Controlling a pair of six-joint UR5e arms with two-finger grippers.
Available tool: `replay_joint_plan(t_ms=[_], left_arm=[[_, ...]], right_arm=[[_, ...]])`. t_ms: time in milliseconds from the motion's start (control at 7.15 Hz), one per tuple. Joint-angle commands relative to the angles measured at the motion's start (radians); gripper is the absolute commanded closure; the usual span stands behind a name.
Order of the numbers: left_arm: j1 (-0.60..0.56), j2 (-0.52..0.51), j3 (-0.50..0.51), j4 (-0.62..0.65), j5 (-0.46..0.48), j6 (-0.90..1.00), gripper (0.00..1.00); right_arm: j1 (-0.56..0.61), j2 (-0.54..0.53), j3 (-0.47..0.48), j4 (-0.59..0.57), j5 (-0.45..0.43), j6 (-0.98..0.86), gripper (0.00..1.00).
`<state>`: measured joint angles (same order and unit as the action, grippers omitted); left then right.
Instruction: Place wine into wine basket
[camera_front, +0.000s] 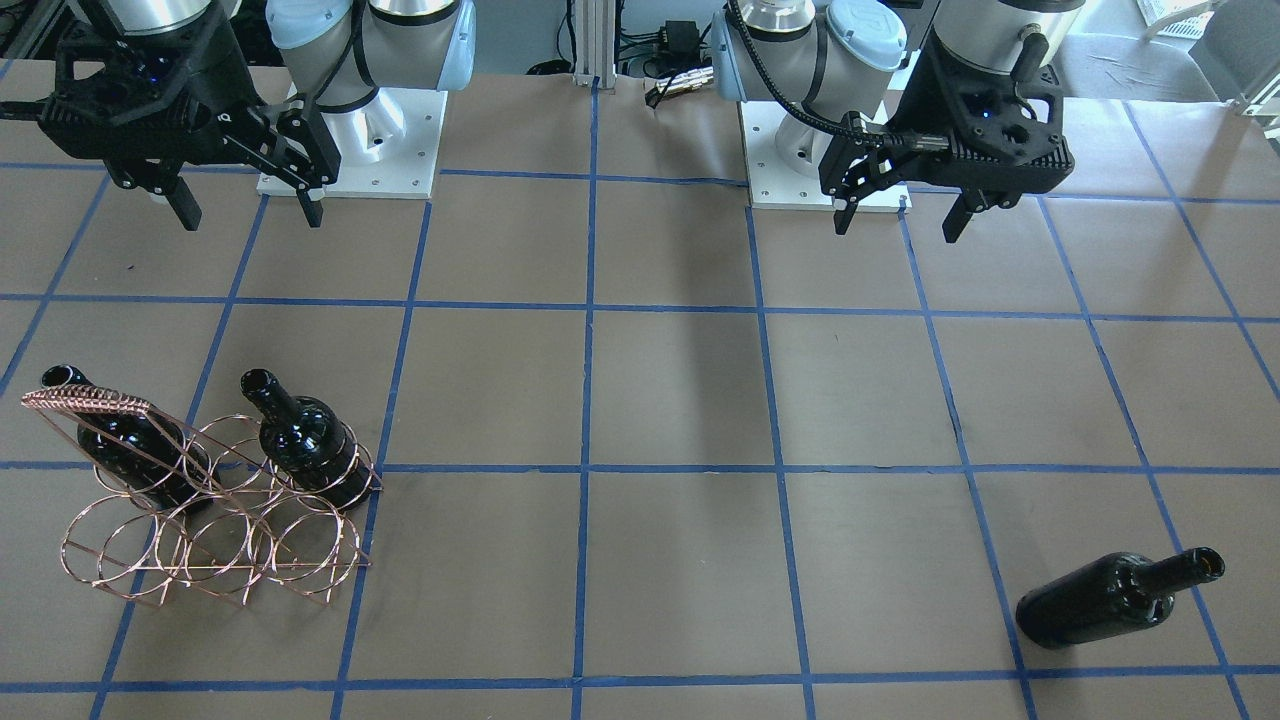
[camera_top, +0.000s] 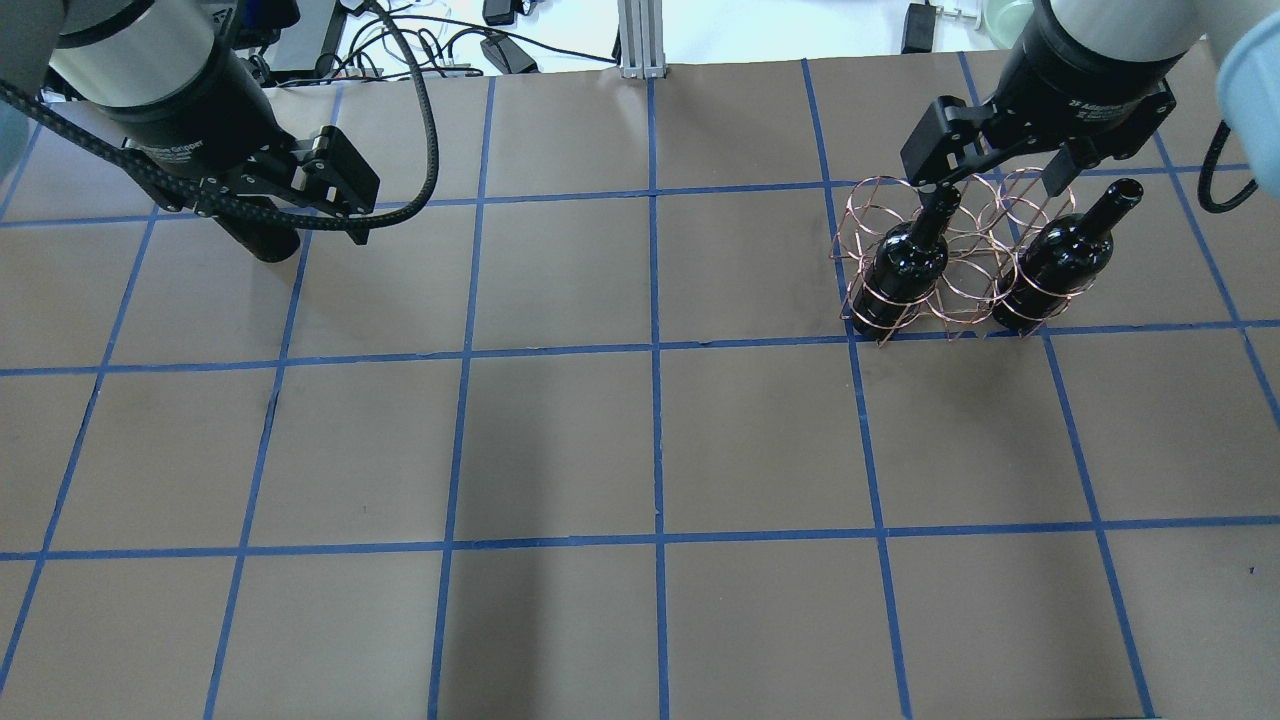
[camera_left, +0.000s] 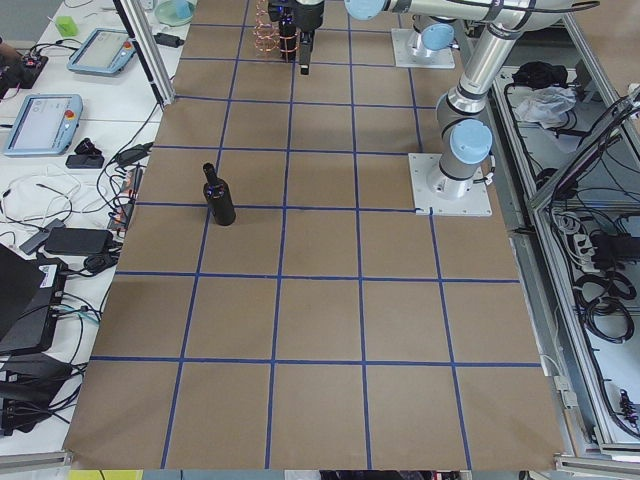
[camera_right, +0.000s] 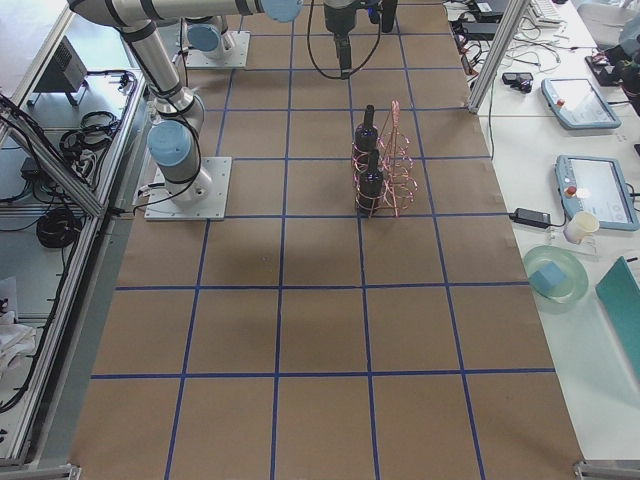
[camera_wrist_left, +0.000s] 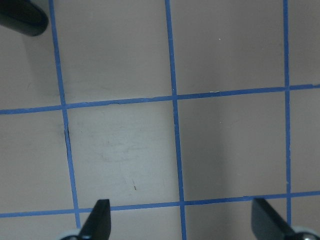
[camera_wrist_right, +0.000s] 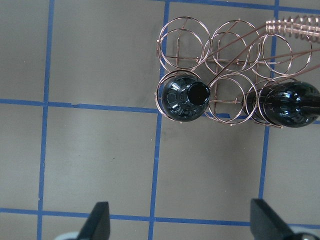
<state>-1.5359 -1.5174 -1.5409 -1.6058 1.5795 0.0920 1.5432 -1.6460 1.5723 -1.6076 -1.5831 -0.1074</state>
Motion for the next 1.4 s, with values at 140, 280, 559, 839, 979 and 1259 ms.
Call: replay_joint_plan(t_ms=[140, 280, 559, 839, 979, 1259], left_arm=[[0.162, -0.047, 0.021, 0.029, -0.004, 0.203, 0.0], [0.257, -0.075, 0.047, 0.033, -0.007, 0.291, 0.0], [0.336, -0.177, 0.151, 0.043, -0.004, 0.382, 0.0], [0.339, -0.284, 0.182, 0.14, -0.016, 0.396, 0.0], [0.341, -0.327, 0.194, 0.173, -0.013, 0.419, 0.0], [0.368, -0.412, 0.263, 0.195, -0.019, 0.468, 0.0]], right_arm=[[0.0, 0.0, 0.0, 0.0, 0.0, 0.0, 0.0], [0.0, 0.0, 0.0, 0.0, 0.0, 0.0, 0.0], [0.0, 0.0, 0.0, 0.0, 0.0, 0.0, 0.0], [0.0, 0.002, 0.0, 0.002, 0.0, 0.0, 0.0], [0.0, 0.002, 0.0, 0.002, 0.0, 0.0, 0.0], [0.0, 0.002, 0.0, 0.002, 0.0, 0.0, 0.0]])
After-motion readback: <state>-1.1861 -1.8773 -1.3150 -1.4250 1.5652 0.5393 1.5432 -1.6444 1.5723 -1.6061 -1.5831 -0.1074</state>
